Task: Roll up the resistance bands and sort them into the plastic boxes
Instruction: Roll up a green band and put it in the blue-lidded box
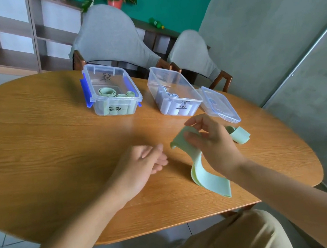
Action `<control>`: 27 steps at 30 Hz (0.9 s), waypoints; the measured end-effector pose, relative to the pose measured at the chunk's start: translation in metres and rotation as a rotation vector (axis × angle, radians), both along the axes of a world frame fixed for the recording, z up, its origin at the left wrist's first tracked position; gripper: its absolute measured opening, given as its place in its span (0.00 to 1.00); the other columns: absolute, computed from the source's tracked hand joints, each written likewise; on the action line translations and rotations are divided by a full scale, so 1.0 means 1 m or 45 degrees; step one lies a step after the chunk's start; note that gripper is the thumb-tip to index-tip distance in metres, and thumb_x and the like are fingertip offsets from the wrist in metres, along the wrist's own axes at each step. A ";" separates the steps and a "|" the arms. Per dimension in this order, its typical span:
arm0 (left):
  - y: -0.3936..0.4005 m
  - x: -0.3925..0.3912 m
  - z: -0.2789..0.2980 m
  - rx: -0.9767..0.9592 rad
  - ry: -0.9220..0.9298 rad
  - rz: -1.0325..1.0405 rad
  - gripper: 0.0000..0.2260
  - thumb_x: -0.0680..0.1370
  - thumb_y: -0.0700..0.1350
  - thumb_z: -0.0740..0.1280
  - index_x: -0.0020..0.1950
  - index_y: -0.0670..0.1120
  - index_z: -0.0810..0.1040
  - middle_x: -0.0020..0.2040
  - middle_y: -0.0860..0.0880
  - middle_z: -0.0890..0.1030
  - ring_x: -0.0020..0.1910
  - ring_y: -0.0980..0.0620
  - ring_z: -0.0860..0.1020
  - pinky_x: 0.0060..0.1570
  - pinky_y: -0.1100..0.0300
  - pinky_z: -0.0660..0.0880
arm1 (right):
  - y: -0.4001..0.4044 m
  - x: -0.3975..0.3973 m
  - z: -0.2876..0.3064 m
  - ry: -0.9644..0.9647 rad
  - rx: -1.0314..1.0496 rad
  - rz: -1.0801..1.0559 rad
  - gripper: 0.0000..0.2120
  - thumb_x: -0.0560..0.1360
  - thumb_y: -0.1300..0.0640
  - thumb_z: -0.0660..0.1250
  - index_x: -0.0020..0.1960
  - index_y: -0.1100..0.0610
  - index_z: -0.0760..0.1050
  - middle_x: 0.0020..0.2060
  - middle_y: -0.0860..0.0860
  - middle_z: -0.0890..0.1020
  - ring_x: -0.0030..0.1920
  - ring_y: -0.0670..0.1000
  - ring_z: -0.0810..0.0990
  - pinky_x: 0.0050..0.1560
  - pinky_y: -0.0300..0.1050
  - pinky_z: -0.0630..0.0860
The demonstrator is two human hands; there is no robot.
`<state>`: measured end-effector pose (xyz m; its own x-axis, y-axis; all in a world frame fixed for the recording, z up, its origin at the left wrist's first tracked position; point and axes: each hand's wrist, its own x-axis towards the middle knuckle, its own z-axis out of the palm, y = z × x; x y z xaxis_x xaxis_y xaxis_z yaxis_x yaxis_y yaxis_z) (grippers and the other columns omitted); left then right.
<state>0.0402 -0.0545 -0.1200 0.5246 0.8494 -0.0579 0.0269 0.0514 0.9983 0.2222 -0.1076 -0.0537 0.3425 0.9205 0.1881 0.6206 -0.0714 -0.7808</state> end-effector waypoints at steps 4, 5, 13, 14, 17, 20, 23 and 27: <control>-0.004 -0.003 0.016 -0.710 -0.462 -0.012 0.20 0.82 0.55 0.62 0.58 0.38 0.80 0.49 0.39 0.86 0.50 0.45 0.86 0.56 0.51 0.79 | -0.003 -0.022 -0.001 0.090 0.061 0.141 0.07 0.79 0.61 0.68 0.54 0.51 0.77 0.46 0.44 0.80 0.42 0.43 0.79 0.44 0.37 0.75; -0.003 -0.005 0.018 -0.803 -0.564 0.040 0.19 0.81 0.54 0.65 0.58 0.38 0.79 0.49 0.39 0.86 0.48 0.45 0.86 0.55 0.52 0.79 | -0.004 -0.026 -0.002 0.123 0.065 0.184 0.07 0.79 0.61 0.68 0.55 0.52 0.77 0.48 0.49 0.80 0.43 0.45 0.80 0.45 0.38 0.75; 0.016 -0.033 0.019 -0.597 -0.599 0.324 0.03 0.78 0.40 0.70 0.50 0.45 0.84 0.44 0.47 0.86 0.39 0.53 0.82 0.48 0.58 0.74 | -0.002 -0.061 -0.016 0.305 0.038 0.330 0.18 0.78 0.62 0.70 0.64 0.48 0.70 0.47 0.54 0.81 0.40 0.48 0.80 0.36 0.37 0.72; 0.020 -0.038 0.018 -0.551 -0.549 0.367 0.05 0.78 0.38 0.71 0.52 0.43 0.83 0.45 0.46 0.86 0.38 0.52 0.81 0.47 0.57 0.74 | 0.000 -0.066 -0.020 0.312 0.025 0.322 0.19 0.78 0.61 0.70 0.65 0.47 0.69 0.46 0.54 0.81 0.40 0.50 0.80 0.38 0.40 0.74; 0.030 -0.053 0.015 -0.417 -0.418 0.467 0.05 0.77 0.37 0.70 0.52 0.42 0.83 0.45 0.44 0.86 0.38 0.50 0.81 0.42 0.57 0.73 | 0.009 -0.078 -0.029 0.238 -0.135 0.316 0.20 0.79 0.54 0.70 0.67 0.45 0.67 0.46 0.52 0.85 0.45 0.55 0.83 0.48 0.52 0.78; 0.041 -0.072 0.011 -0.311 -0.347 0.576 0.04 0.77 0.36 0.69 0.46 0.44 0.80 0.43 0.46 0.86 0.37 0.51 0.82 0.37 0.59 0.72 | 0.019 -0.090 -0.036 0.068 -0.389 0.346 0.18 0.80 0.45 0.66 0.67 0.46 0.68 0.46 0.49 0.86 0.46 0.51 0.84 0.51 0.51 0.78; 0.058 -0.093 0.004 -0.225 -0.288 0.710 0.05 0.76 0.35 0.69 0.45 0.45 0.77 0.45 0.44 0.86 0.38 0.49 0.83 0.36 0.59 0.72 | 0.028 -0.102 -0.038 -0.074 -0.478 0.320 0.17 0.79 0.45 0.66 0.66 0.48 0.70 0.48 0.51 0.85 0.39 0.48 0.81 0.37 0.39 0.76; 0.081 -0.122 -0.006 -0.164 -0.218 0.937 0.07 0.76 0.34 0.70 0.52 0.41 0.81 0.49 0.42 0.85 0.42 0.48 0.84 0.38 0.60 0.80 | 0.036 -0.115 -0.039 -0.101 -0.597 0.373 0.17 0.79 0.48 0.68 0.66 0.46 0.71 0.50 0.50 0.83 0.40 0.48 0.82 0.31 0.32 0.71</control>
<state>-0.0823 0.0266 -0.1263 -0.1630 0.9754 -0.1487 -0.2138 0.1122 0.9704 0.1070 -0.0711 -0.0932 0.0615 0.9664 -0.2497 0.7223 -0.2157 -0.6571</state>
